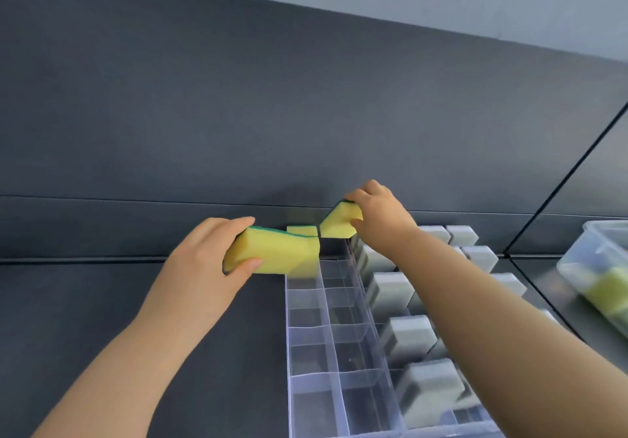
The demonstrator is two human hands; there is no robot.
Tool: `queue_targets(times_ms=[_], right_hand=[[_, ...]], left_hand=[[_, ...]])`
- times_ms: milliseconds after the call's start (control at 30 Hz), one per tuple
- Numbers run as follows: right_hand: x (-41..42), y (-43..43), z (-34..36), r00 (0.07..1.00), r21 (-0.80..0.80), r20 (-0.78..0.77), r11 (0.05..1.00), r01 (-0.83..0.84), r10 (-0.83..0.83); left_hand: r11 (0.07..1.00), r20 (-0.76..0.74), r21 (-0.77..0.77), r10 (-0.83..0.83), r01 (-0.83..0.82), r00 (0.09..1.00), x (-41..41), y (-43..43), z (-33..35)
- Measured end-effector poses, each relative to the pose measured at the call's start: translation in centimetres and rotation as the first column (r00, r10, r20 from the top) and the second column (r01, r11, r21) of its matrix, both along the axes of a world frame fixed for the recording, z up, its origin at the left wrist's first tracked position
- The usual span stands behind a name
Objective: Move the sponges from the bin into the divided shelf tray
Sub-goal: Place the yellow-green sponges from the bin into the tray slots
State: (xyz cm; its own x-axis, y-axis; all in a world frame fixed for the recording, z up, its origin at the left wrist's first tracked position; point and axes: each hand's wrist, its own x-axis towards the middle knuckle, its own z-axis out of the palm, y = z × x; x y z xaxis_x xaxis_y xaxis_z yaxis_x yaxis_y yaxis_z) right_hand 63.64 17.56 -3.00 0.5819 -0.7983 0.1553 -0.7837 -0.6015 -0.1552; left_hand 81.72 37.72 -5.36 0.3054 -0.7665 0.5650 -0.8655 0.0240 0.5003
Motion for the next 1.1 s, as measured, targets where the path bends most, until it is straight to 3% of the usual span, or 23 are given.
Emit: queue_targets(times_ms=[233, 667, 900, 1100], right_hand=[[1.2, -1.9, -2.0, 0.978, -0.026, -0.201, 0.997, -0.067, 0.060], [2.0, -3.2, -2.6, 0.960, 0.019, -0.260, 0.995, -0.100, 0.101], [2.7, -3.2, -2.8, 0.935, -0.070, -0.325, 0.982, -0.176, 0.144], [2.8, -2.9, -2.6, 0.935, -0.047, -0.333, 0.989, -0.142, 0.118]], left_hand=[[0.999, 0.021, -0.003, 0.049, -0.049, 0.999, -0.2, -0.7, 0.1], [0.994, 0.045, 0.056, 0.091, -0.093, 0.995, -1.2, -1.3, -1.1], [0.992, 0.055, 0.070, 0.102, -0.106, 0.993, -1.3, -1.6, -1.3], [0.990, 0.054, 0.080, 0.110, -0.114, 0.992, -1.3, -1.7, -1.4]])
